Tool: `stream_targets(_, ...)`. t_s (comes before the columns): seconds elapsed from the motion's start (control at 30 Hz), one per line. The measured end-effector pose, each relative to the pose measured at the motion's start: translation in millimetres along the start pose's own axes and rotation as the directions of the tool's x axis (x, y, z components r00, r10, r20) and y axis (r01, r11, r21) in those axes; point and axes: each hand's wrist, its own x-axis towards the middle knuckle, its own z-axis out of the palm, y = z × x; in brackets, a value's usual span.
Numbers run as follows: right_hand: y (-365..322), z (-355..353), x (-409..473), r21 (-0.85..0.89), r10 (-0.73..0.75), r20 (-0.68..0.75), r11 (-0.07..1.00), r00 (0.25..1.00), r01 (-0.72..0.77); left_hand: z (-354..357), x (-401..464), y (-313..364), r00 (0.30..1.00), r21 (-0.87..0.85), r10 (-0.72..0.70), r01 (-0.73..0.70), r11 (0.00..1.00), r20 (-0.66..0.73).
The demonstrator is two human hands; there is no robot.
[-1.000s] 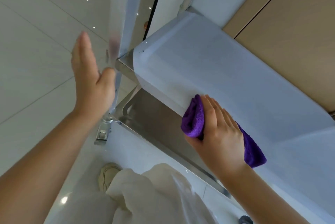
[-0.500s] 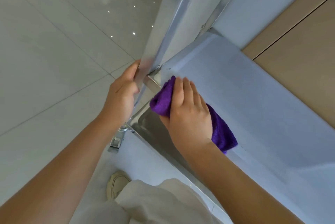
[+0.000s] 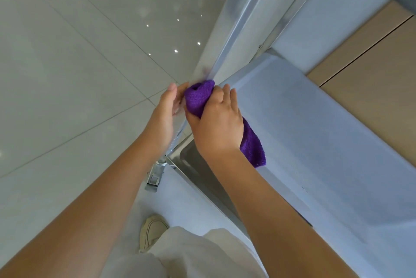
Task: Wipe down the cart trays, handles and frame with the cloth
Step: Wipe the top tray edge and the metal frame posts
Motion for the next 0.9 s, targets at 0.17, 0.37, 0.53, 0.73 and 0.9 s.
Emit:
stream_targets(0.17, 1.9, 13.1, -16.6, -0.231, -0.103, -0.173, 0.971, 0.98, 0.062, -3.3, -9.5, -4.2, 0.996, -0.053, -0.089, 0.089, 0.995, -0.006)
stream_targets(0.37, 5.4, 20.0, -43.5, 0.038, -0.343, -0.273, 0.93, 0.899, 0.367, -10.5, -46.3, -21.4, 0.965, 0.103, -0.095, 0.123, 0.987, -0.245)
stream_targets(0.53, -5.8, -4.6, -58.6, 0.801, -0.203, 0.14, 0.598, 0.969, 0.01, 3.7, -82.9, 7.3, 0.991, -0.21, -0.099, 0.078, 0.975, -0.093)
stream_targets(0.73, 4.0, -41.8, -52.1, 0.974, -0.298, 0.142, 0.21, 0.944, -0.08, -1.9, -79.1, 49.5, 0.976, 0.122, -0.022, -0.005, 0.993, 0.217)
stream_targets(0.9, 28.1, -59.3, -45.7, 0.906, -0.328, 0.417, 0.225, 0.848, -0.359, 1.4, -70.1, 75.0, 0.973, 0.261, 0.006, -0.067, 0.963, 0.229)
